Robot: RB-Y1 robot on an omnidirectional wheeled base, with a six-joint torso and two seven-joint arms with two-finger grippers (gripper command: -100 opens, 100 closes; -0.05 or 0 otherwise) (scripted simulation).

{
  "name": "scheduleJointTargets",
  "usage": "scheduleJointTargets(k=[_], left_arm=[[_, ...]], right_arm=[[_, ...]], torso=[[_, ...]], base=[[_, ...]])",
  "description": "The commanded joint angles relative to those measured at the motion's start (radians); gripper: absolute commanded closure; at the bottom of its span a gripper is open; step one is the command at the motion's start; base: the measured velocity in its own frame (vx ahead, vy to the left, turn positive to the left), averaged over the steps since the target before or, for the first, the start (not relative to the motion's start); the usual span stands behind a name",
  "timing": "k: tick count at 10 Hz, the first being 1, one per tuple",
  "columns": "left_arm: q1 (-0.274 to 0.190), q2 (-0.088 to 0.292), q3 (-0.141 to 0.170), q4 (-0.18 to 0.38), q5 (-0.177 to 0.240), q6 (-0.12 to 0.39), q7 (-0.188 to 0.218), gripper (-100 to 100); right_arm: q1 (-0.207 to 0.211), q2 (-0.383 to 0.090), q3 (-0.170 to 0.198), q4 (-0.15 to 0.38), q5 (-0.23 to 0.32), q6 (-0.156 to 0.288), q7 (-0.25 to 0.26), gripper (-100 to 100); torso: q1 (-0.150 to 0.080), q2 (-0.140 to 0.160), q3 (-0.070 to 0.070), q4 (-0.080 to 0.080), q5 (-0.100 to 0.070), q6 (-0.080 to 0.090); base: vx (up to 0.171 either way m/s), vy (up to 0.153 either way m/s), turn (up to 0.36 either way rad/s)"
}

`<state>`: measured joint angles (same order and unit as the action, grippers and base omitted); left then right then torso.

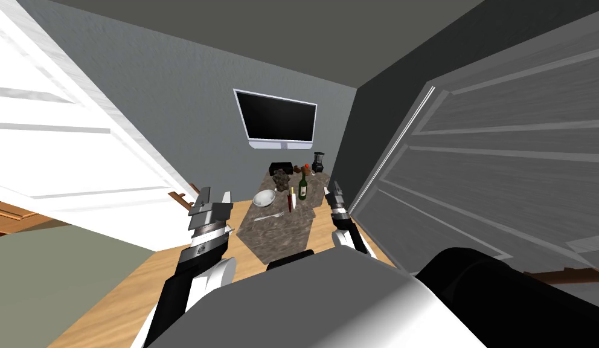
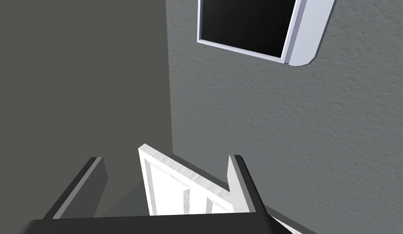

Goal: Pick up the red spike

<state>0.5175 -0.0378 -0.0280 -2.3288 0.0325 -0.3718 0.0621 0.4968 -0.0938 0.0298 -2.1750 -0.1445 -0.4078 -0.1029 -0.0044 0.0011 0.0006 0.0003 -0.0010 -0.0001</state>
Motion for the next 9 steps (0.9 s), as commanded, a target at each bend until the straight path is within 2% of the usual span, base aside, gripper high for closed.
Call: scheduleJointTargets(k=[1,9], left_arm=[[0.000,0.000,0.000,0.000,0.000,0.000,0.000,0],[0.000,0.000,0.000,0.000,0.000,0.000,0.000,0]], right_arm=[[0.005,-0.022,0.022,0.012,-0.018,0.020,-0.038,-100],[-0.008,-0.075,0.139,0.096,-0.125,0.137,-0.227,-100]], torso=[[0.000,0.000,0.000,0.000,0.000,0.000],[0.001,0.001,0.000,0.000,0.000,0.000]], base=[[-0.027,-0.073,0.048],[-0.028,-0.061,0.057]])
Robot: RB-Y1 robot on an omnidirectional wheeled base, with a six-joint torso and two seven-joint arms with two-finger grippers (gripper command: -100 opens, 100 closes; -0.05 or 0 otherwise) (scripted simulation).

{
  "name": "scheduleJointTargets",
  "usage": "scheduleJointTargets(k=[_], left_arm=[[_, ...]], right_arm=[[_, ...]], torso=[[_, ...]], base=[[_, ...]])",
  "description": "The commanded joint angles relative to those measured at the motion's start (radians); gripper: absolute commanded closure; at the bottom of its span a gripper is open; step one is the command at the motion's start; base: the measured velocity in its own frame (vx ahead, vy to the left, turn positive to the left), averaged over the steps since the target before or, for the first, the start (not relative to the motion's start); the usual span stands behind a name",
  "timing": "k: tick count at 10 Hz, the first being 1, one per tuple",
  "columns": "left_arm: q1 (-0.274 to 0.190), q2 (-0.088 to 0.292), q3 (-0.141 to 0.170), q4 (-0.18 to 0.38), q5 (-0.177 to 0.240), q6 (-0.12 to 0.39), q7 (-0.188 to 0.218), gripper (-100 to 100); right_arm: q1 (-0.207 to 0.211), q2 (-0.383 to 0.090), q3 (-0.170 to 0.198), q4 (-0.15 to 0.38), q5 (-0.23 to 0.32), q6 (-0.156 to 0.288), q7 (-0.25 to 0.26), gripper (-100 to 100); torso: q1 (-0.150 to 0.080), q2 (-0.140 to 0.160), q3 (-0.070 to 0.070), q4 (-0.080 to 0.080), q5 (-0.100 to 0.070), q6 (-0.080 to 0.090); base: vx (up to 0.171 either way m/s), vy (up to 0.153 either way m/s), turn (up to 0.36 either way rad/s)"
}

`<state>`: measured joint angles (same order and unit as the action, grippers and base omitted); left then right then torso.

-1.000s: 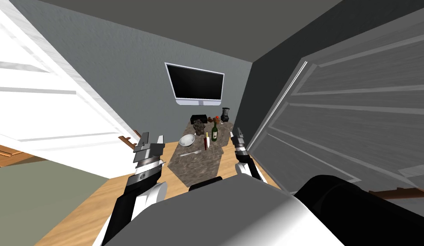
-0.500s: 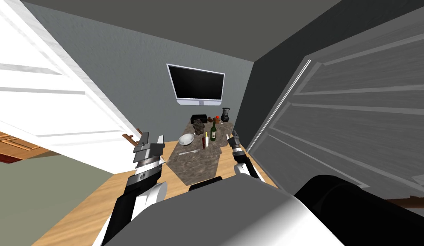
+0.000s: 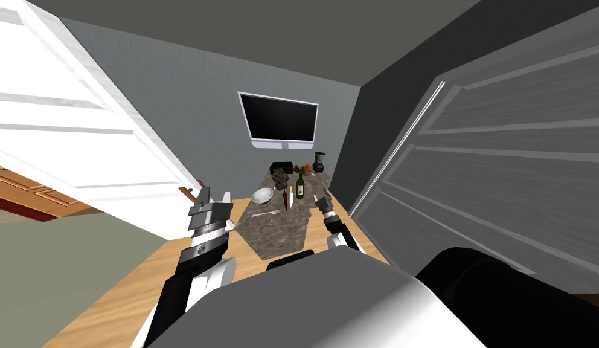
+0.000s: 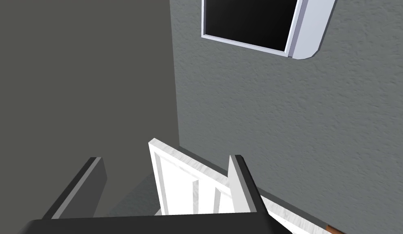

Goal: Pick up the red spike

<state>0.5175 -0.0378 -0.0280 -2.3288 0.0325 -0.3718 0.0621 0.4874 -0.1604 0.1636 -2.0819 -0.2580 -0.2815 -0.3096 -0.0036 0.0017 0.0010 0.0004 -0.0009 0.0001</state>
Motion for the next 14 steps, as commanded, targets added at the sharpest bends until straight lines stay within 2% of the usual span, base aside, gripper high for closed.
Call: scheduleJointTargets(k=[1,6,7,14], left_arm=[[0.000,0.000,0.000,0.000,0.000,0.000,0.000,0],[0.000,0.000,0.000,0.000,0.000,0.000,0.000,0],[0.000,0.000,0.000,0.000,0.000,0.000,0.000,0],[0.000,0.000,0.000,0.000,0.000,0.000,0.000,0]], right_arm=[[-0.001,-0.013,0.019,0.012,-0.025,0.024,-0.041,-100],[-0.007,-0.029,0.077,0.048,-0.094,0.082,-0.127,-100],[-0.009,-0.029,0.097,0.058,-0.124,0.103,-0.155,-100],[-0.016,-0.004,0.159,0.084,-0.258,0.179,-0.246,-100]], torso=[[0.000,0.000,0.000,0.000,0.000,0.000],[0.003,-0.001,0.000,0.000,0.001,0.000],[0.003,-0.001,-0.001,0.000,0.001,0.000],[0.007,-0.004,-0.002,-0.001,0.002,0.000]], base=[[-0.027,-0.051,0.050],[-0.023,-0.020,0.045],[-0.015,0.005,0.072],[0.013,0.034,0.033]])
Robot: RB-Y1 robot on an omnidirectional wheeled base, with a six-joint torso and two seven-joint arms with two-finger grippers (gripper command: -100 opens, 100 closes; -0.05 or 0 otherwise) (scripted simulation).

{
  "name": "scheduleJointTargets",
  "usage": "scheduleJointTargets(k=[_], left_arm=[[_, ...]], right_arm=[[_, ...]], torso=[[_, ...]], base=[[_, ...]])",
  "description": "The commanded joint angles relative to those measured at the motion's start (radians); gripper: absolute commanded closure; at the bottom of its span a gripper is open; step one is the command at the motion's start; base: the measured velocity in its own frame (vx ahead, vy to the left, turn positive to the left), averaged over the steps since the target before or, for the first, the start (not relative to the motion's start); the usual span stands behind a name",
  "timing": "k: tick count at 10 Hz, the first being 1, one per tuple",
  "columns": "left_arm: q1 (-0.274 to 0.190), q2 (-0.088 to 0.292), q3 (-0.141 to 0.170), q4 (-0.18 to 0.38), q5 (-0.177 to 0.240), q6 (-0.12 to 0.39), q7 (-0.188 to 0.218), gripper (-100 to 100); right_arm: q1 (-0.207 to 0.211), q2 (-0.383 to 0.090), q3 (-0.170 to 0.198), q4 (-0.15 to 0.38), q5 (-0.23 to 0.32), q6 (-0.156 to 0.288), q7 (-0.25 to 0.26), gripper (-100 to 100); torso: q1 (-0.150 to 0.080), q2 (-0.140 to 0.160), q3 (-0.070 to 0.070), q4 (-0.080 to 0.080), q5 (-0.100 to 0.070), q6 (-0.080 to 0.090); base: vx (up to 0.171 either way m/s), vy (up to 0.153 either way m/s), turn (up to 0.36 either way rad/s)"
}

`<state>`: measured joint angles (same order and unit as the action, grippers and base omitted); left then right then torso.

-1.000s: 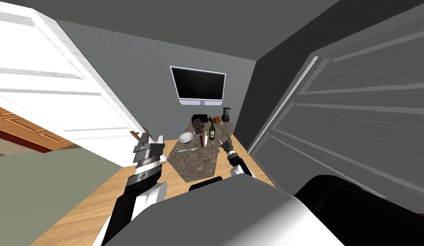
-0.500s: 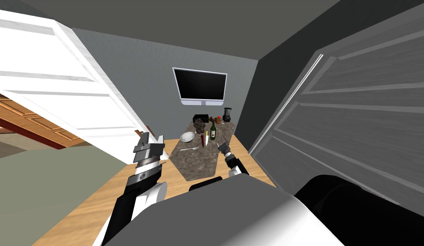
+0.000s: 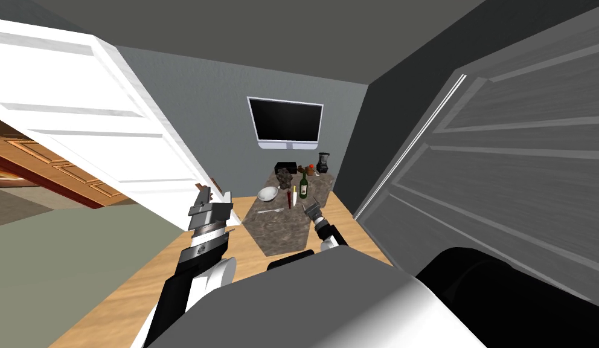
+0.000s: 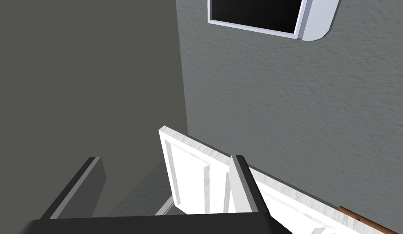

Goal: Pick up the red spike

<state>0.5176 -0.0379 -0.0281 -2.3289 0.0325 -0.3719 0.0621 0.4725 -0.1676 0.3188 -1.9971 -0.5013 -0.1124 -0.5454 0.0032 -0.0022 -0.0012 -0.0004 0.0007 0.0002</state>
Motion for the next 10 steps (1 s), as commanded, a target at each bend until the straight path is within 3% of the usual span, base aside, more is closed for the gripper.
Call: scheduleJointTargets(k=[1,6,10], left_arm=[[0.000,0.000,0.000,0.000,0.000,0.000,0.000,0],[0.000,0.000,0.000,0.000,0.000,0.000,0.000,0],[0.000,0.000,0.000,0.000,0.000,0.000,0.000,0]], right_arm=[[-0.002,0.010,0.011,0.003,-0.037,0.021,-0.022,-100],[-0.007,0.066,0.046,0.016,-0.145,0.074,-0.078,-100],[-0.010,0.153,0.063,0.022,-0.210,0.104,-0.108,-100]], torso=[[0.000,0.000,0.000,0.000,0.000,0.000],[0.001,-0.002,-0.001,0.000,0.000,0.000],[0.000,-0.001,-0.001,0.000,0.000,0.000]], base=[[0.032,0.050,0.041],[0.046,0.057,0.028],[0.036,0.043,0.012]])
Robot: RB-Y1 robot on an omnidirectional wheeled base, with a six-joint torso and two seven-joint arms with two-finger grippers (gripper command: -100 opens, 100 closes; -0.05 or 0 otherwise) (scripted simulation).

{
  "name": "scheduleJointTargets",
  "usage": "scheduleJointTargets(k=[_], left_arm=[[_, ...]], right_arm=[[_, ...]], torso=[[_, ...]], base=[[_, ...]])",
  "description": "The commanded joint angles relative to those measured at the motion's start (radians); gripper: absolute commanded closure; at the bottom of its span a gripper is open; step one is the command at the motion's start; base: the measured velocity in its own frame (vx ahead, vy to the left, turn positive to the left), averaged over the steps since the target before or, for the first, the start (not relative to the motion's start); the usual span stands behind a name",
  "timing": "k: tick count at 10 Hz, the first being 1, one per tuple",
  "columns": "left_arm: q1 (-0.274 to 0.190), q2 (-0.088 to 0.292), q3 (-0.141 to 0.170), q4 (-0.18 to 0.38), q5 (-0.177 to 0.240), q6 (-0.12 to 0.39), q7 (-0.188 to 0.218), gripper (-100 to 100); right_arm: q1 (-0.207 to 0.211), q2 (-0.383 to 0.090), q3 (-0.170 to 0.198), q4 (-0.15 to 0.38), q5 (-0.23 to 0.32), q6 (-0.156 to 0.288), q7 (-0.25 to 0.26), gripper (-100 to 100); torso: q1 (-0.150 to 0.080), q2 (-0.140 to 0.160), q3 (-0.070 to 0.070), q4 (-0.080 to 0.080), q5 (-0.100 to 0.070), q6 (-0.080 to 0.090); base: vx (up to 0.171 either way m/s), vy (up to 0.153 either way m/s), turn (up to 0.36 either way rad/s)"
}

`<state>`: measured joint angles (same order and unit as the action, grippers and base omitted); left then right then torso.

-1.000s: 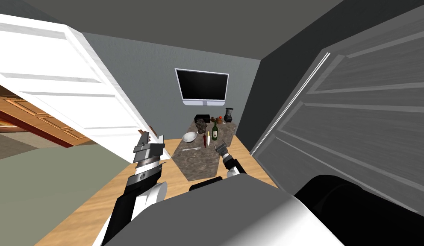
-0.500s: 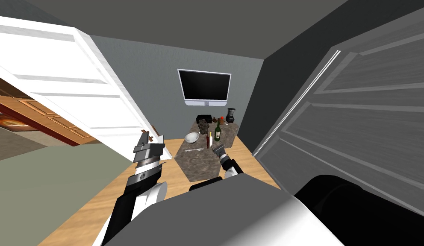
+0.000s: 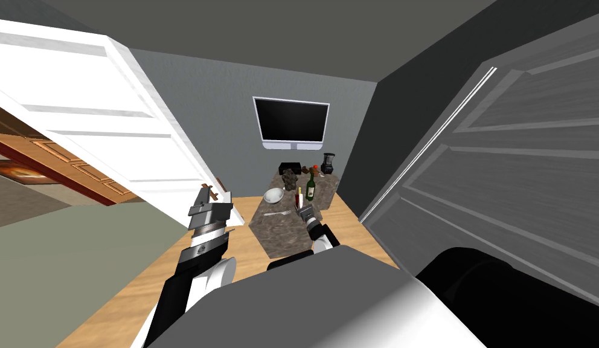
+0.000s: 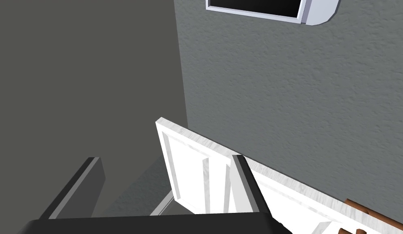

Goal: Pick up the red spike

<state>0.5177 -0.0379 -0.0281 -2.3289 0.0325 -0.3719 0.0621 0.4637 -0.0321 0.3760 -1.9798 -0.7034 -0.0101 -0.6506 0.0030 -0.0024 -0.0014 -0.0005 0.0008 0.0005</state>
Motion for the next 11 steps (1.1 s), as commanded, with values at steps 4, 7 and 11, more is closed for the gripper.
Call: scheduleJointTargets(k=[4,7,11], left_arm=[[0.000,0.000,0.000,0.000,0.000,0.000,0.000,0],[0.000,0.000,0.000,0.000,0.000,0.000,0.000,0],[0.000,0.000,0.000,0.000,0.000,0.000,0.000,0]], right_arm=[[0.001,0.053,0.007,0.001,-0.020,0.012,-0.008,0],[0.007,0.056,0.005,-0.013,-0.019,0.025,-0.007,100],[0.007,0.056,0.005,-0.013,-0.019,0.024,-0.007,100]], torso=[[-0.003,0.002,0.001,0.000,-0.001,0.000],[-0.002,0.001,0.001,0.000,0.000,0.000],[-0.003,0.002,0.001,0.000,-0.001,0.000]], base=[[0.003,0.006,-0.011],[0.013,0.018,-0.050],[0.000,0.000,0.000]])
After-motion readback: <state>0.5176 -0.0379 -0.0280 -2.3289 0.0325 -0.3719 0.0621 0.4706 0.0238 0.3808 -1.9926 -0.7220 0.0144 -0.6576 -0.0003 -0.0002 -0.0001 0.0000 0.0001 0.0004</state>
